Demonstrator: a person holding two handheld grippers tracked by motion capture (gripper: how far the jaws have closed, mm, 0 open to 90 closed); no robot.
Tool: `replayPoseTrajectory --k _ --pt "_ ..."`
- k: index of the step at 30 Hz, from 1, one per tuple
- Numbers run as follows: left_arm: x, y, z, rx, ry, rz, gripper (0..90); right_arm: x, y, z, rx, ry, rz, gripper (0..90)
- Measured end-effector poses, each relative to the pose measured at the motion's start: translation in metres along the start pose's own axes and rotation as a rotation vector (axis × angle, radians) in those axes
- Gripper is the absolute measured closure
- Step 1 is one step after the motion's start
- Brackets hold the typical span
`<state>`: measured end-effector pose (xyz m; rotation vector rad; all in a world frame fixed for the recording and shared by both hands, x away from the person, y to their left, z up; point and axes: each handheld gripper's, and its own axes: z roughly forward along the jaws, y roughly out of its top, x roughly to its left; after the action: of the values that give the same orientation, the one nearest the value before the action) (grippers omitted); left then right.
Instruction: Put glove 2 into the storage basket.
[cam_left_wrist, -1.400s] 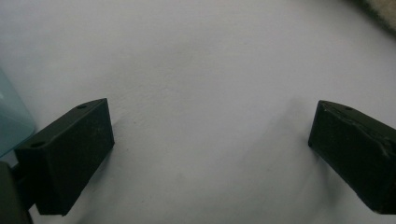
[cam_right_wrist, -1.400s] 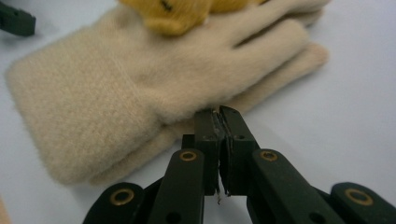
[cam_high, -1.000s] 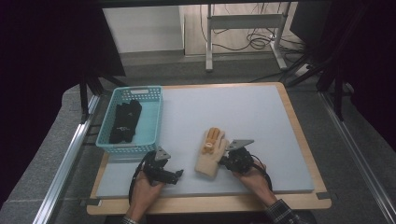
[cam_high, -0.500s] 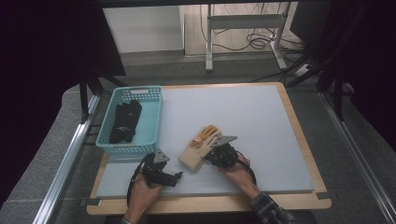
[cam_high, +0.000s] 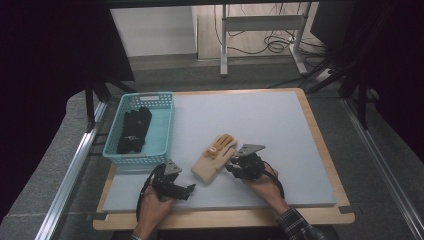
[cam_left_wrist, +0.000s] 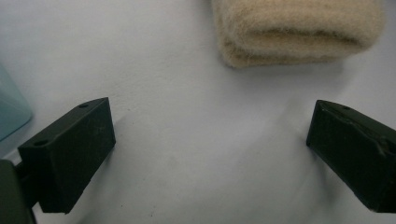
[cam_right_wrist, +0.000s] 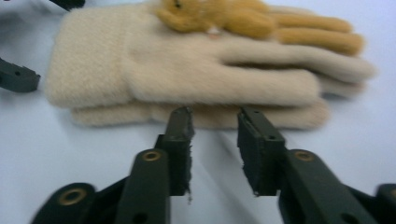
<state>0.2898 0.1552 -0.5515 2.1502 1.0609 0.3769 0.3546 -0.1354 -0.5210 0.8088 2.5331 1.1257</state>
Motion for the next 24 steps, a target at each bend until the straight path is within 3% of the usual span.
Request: replayPoseTrajectory --k 9,18,21,24 --pt "0.000 0.000 0.000 0.000 -0.001 -0.001 1.3 -0.021 -0.012 -0.027 -0.010 -0.079 0.011 32.6" --pt "0.000 0.000 0.000 0.000 0.000 -0.001 1.3 -0.048 -0.030 -0.055 -0.031 -0.140 0.087 18.0" --pt "0.000 0.000 0.000 -0.001 0.000 -0.001 1.3 -0.056 -0.037 -0.060 -0.011 -0.134 0.116 15.9" --pt "0.000 0.000 0.000 -0.001 0.001 -0.001 1.4 -0.063 -0.046 -0.063 0.003 -0.168 0.135 12.9"
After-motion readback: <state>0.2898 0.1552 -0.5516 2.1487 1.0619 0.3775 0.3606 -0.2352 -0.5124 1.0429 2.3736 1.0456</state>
